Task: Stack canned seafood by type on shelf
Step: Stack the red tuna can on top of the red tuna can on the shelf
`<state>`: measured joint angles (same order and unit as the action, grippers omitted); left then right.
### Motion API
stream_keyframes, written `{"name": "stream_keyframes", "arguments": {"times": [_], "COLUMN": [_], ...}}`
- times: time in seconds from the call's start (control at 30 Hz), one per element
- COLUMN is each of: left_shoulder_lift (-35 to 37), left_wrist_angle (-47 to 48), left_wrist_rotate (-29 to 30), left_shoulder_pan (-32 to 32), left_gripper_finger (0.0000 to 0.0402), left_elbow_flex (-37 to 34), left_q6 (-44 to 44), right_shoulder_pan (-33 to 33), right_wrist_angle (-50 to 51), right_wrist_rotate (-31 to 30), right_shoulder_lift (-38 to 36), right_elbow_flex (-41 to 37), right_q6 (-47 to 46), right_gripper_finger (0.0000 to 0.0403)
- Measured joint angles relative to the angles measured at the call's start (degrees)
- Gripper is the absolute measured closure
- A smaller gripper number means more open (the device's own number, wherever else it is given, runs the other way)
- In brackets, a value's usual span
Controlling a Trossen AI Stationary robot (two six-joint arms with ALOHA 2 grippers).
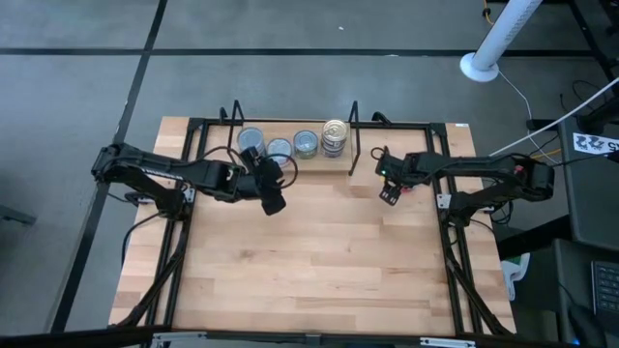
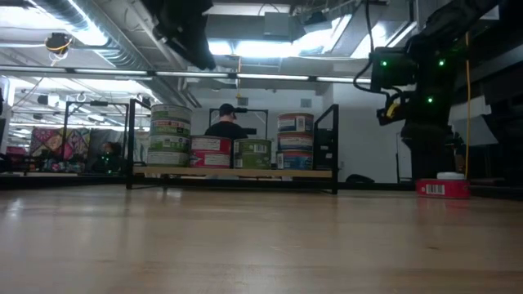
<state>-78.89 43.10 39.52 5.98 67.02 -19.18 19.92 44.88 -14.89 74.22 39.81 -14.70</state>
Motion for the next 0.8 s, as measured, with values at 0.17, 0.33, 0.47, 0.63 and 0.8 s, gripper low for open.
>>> {"name": "stream_keyframes", "arguments": {"times": [0.17,0.33,0.47,0.63,0.8], "left_shoulder_lift": [0.0,0.0,0.0,0.0,0.0], "left_wrist_angle": [-0.5,-0.6,-0.6,-0.6,-0.6], "left_wrist_rotate": [0.0,0.0,0.0,0.0,0.0], "left_shoulder_pan": [0.0,0.0,0.0,0.0,0.0], "left_gripper_finger": [0.0176,0.0176,0.0176,0.0176,0.0176], "left_elbow_flex": [-1.0,-1.0,-1.0,-1.0,-1.0], "left_q6": [-0.3,-0.4,-0.4,-0.4,-0.4], "right_shoulder_pan": [0.0,0.0,0.0,0.0,-0.1], "right_wrist_angle": [-2.4,-3.6,-4.9,-5.0,-5.3], "right_wrist_rotate": [1.9,1.1,2.3,3.9,7.3], "right_shoulder_lift": [0.0,0.0,-0.1,-0.1,-0.2], "right_elbow_flex": [-2.0,-3.6,-4.6,-4.6,-4.6], "right_q6": [0.0,0.0,-1.0,-1.6,-2.6], "right_gripper_finger": [0.0123,0.0123,0.0123,0.0123,0.0123]}}
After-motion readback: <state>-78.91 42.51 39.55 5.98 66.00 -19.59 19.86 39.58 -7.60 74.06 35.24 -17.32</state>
